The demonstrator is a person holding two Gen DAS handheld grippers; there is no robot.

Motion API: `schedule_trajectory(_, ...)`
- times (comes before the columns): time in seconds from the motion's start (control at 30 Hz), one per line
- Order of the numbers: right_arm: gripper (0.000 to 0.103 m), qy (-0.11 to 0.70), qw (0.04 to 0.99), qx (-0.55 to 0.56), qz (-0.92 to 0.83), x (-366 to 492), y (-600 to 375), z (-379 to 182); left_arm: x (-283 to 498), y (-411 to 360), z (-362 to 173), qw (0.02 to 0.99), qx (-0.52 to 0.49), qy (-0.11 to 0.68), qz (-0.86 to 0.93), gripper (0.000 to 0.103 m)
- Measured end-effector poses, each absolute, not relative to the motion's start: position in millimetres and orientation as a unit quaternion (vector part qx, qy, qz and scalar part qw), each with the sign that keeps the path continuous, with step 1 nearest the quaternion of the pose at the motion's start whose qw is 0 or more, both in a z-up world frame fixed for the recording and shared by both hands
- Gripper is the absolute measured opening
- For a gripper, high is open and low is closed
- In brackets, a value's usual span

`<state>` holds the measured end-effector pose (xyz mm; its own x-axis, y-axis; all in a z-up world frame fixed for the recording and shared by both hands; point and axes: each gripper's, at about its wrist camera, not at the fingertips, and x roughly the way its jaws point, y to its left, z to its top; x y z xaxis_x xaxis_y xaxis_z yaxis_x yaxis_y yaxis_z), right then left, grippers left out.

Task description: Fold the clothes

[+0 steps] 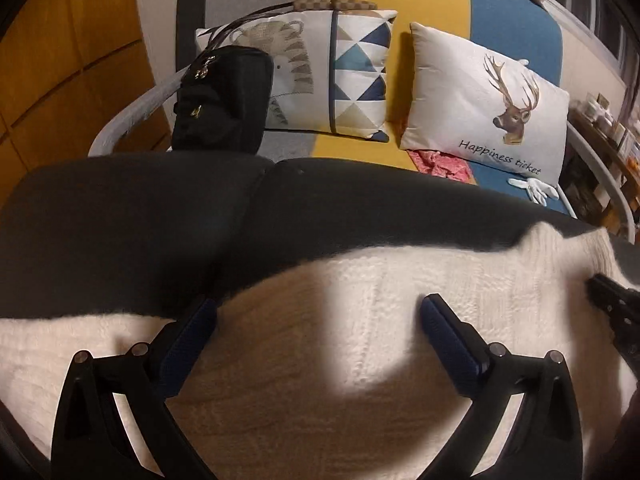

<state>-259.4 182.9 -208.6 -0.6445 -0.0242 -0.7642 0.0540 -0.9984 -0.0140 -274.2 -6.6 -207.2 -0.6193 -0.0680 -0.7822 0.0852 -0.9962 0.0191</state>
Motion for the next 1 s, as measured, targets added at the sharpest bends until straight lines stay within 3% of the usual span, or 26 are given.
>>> schedule_trajectory(0.17, 0.013, 0.056, 0.007, 0.414, -0.909, -259, 172, -212, -271, 10, -206, 0.072, 0.415, -0.043, -0.906, 0.103)
schedule_trajectory(0.33, 0.013, -0.078, 0.087, 0.392, -0.913, -245, 191, -190, -269, -2, -208, 0.061, 0.419, -0.018, -0.906, 0.103)
schedule_trajectory(0.43, 0.013, -0.081, 0.132, 0.400, -0.903, -254, 161, -189, -268, -2, -209, 0.068, 0.415, -0.017, -0.907, 0.103)
schedule_trajectory(0.6, 0.015, -0.024, 0.120, 0.421, -0.899, -277, 116, -203, -267, -6, -210, 0.093, 0.408, -0.015, -0.908, 0.103)
schedule_trajectory(0.73, 0.015, -0.077, 0.122, 0.393, -0.908, -259, 145, -181, -267, -18, -213, 0.080, 0.417, 0.021, -0.905, 0.103)
schedule_trajectory(0.87, 0.015, -0.088, 0.021, 0.385, -0.919, -227, 212, -187, -267, -22, -214, 0.071, 0.420, 0.038, -0.904, 0.103)
schedule_trajectory(1.0, 0.018, -0.139, 0.035, 0.397, -0.906, -232, 246, -204, -267, -22, -214, 0.072, 0.419, 0.037, -0.904, 0.103)
